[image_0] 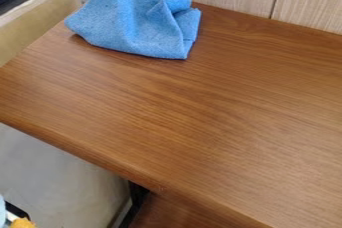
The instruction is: Move the cloth from the top edge of the table to the bottom edge of the table.
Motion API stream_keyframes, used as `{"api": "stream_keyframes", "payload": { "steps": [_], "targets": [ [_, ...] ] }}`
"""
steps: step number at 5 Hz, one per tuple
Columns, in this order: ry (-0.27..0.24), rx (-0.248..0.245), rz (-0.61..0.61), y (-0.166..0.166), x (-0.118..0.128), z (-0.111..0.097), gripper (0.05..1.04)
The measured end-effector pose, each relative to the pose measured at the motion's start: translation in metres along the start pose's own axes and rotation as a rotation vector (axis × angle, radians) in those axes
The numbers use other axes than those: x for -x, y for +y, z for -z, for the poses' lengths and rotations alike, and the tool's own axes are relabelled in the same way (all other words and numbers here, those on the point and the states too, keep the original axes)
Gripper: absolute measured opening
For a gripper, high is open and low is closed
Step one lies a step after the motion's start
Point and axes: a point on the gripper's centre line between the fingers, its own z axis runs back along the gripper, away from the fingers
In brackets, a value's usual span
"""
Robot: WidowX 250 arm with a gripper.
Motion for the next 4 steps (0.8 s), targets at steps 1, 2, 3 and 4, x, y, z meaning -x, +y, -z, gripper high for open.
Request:
{"api": "stream_keyframes", "payload": {
  "steps": [1, 2, 3, 4],
  "targets": [
    [0.028, -0.003, -0.003, 0.004, -0.023, 0.006, 1.001],
    [0.058, -0.024, -0.037, 0.009, -0.04, 0.018, 1.001],
    [0.085, -0.038, -0.054, 0.022, -0.054, 0.03, 1.001],
    [0.112, -0.034, -0.051, 0.027, -0.053, 0.036, 1.001]
  ]
}}
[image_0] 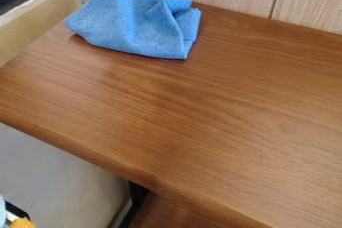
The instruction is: Move the cloth from the top edge of the table to the bottom edge of the table.
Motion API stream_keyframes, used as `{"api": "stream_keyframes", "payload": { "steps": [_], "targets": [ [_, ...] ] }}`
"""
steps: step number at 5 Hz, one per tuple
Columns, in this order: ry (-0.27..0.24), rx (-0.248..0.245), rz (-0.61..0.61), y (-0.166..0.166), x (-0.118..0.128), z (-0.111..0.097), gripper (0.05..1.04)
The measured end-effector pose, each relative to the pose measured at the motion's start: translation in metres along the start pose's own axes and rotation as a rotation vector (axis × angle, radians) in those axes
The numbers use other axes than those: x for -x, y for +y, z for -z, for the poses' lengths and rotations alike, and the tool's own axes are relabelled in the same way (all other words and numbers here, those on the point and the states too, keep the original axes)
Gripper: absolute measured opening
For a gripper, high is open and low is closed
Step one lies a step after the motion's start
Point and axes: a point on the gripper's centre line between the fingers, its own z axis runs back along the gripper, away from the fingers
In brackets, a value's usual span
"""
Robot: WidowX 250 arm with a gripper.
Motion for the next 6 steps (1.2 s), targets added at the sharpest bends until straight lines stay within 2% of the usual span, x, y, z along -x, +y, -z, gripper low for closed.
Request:
{"api": "stream_keyframes", "payload": {
  "steps": [1, 2, 4, 5, 6],
  "targets": [
    [0.019, 0.008, 0.02, 0.001, 0.003, 0.006, 1.001],
    [0.058, 0.008, 0.032, 0.003, 0.011, 0.015, 1.001],
    [0.102, -0.012, 0.047, 0.007, 0.02, 0.031, 0.966],
    [0.1, -0.036, 0.054, 0.005, 0.021, 0.035, 0.727],
    [0.1, -0.042, 0.058, 0.002, 0.023, 0.037, 0.42]
  ]
}}
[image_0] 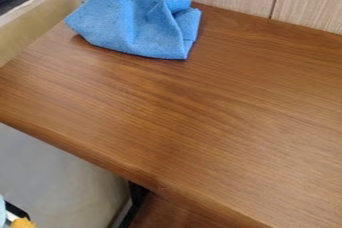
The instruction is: Move the cloth from the top edge of the table to the bottom edge of the table.
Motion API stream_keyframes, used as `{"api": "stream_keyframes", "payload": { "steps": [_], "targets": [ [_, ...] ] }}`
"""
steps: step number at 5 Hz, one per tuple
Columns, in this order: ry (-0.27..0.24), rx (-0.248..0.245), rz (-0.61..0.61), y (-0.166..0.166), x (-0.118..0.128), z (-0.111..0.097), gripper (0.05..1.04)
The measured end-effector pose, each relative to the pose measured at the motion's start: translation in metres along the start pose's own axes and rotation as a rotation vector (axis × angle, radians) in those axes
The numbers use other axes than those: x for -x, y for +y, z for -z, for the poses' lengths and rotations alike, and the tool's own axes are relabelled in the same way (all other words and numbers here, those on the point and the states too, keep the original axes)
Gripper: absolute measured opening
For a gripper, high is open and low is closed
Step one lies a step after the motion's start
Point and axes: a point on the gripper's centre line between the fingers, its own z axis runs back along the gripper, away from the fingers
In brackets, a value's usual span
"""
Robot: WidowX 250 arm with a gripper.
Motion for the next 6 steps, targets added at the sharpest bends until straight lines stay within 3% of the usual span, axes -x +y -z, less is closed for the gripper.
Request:
{"api": "stream_keyframes", "payload": {
  "steps": [1, 2, 3, 4, 5, 6],
  "targets": [
    [0.003, 0.0, -0.014, 0.001, 0.001, 0.004, 0.185],
    [0.008, 0.0, -0.021, 0.001, 0.003, 0.007, 0.068],
    [0.006, 0.001, -0.035, 0.001, 0.002, 0.005, 0.055],
    [-0.035, 0.02, -0.062, -0.001, -0.009, -0.012, 0.055],
    [-0.045, 0.074, -0.068, -0.007, -0.013, -0.022, 0.055],
    [-0.015, 0.105, -0.049, -0.012, 0.002, -0.021, 0.055]
  ]
}}
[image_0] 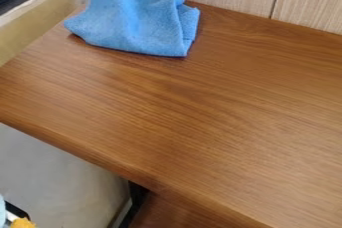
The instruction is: Move the cloth from the top edge of the table to the bottom edge of the table.
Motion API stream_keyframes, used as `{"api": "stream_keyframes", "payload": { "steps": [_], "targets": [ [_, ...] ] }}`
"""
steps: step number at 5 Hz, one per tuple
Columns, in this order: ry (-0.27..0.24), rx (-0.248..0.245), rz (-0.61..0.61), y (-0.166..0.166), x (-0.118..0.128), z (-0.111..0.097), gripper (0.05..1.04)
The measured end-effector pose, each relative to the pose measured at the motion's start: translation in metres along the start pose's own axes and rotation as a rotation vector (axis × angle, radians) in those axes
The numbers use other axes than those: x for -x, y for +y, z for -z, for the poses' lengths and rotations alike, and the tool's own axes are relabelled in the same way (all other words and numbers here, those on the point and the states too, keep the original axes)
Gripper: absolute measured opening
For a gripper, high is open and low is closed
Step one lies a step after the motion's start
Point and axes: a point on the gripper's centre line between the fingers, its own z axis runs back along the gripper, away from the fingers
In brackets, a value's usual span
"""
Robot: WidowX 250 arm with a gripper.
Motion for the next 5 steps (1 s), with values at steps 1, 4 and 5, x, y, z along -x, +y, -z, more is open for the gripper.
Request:
{"api": "stream_keyframes", "payload": {
  "steps": [1, 4, 5],
  "targets": [
    [-0.025, 0.035, 0.099, -0.021, 0.032, -0.021, 0.055],
    [-0.011, 0.081, 0.35, -0.041, 0.127, -0.036, 0.055],
    [0.009, 0.086, 0.419, -0.034, 0.156, -0.036, 0.055]
  ]
}}
